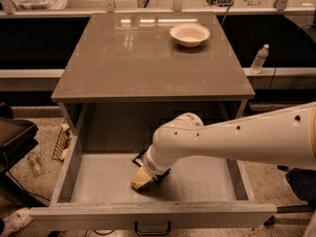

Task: Pick rxbar chocolate from top drawer and place on counter

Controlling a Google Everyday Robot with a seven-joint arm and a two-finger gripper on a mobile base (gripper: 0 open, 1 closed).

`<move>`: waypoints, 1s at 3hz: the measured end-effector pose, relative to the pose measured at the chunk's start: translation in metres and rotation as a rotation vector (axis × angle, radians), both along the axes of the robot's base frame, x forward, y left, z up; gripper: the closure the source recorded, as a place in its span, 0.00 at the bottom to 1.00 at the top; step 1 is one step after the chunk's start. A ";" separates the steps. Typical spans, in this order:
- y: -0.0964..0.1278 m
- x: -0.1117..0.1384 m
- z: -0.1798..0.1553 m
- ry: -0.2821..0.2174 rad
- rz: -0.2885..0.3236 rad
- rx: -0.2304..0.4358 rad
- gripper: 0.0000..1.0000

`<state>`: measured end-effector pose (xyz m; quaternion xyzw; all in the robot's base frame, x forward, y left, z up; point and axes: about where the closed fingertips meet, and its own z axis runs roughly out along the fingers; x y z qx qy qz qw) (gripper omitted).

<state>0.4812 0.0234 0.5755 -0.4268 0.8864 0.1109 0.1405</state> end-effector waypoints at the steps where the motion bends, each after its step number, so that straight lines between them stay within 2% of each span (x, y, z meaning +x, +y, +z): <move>1: 0.000 0.000 0.009 0.000 0.000 0.000 0.79; 2: 0.000 0.000 0.017 0.000 0.000 0.000 1.00; 3: 0.000 0.000 0.018 0.000 0.000 0.000 1.00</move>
Offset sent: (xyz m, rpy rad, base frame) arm -0.0011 0.0139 -0.0362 0.0718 0.0695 -0.0464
